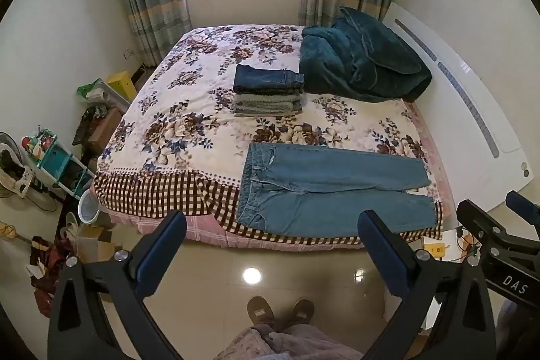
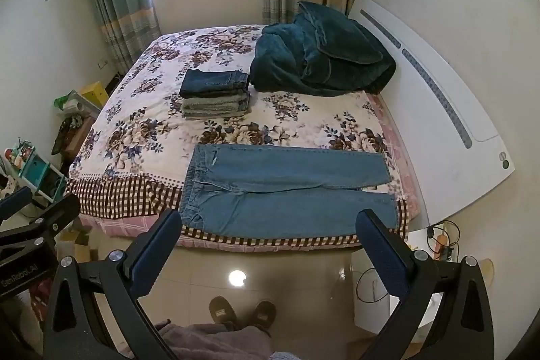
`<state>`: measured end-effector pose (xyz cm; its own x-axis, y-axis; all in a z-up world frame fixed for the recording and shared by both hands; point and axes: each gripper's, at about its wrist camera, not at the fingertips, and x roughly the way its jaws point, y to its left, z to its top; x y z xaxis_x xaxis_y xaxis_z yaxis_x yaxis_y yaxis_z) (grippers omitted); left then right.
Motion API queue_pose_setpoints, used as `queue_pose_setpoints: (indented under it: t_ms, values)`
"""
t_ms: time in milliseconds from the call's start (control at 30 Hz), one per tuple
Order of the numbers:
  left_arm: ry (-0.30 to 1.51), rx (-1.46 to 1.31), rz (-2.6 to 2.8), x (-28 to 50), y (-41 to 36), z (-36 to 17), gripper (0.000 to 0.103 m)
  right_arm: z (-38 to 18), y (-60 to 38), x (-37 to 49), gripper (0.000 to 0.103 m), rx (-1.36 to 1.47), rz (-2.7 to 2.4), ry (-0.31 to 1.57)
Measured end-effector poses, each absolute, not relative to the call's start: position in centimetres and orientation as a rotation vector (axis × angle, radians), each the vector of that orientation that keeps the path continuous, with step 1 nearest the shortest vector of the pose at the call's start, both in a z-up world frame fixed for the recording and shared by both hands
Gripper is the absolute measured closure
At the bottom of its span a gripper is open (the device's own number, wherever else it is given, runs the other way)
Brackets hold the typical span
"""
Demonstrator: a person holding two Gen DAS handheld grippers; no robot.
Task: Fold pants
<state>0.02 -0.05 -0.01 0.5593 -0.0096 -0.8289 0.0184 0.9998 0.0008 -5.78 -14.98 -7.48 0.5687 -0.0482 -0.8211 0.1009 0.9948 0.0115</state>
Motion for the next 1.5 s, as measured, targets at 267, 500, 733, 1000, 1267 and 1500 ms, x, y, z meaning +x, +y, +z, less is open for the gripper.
queue_pose_setpoints:
  t_ms: [267,500,733,1000,1267,1500]
  values:
    - [0.976,0.008,-0.022,0.0,-0.1,0.0,0.000,-7.7,-15.3,-5.9,0.000,0.058,-0.085,0.961]
    - [0.974,0.004,-0.022,0.0,-0.1,0.0,0.000,-7.6,-15.2,-5.9,0.000,0.058,-0.085,0.960]
    - [0.972,0.003,-0.023,0.1,-0.2,0.0,0.000,-7.4,-14.6,-5.7,0.000,0.065,-0.078,0.968]
    - [0.969,0.002,-0.024,0.0,-0.1,0.0,0.000,-6.8,-13.8,-4.9,0.000,0.064,-0.072,0.971]
    - [0.969,0.000,-0.026,0.6,-0.5,0.7,0.000,-6.7,-13.8,-4.6,0.000,0.066,-0.072,0.972]
    - [0.969,-0.002,-0.028,1.1,-0.9,1.0,0.000,-6.7,-14.2,-4.6,0.000,0.065,-0.075,0.970]
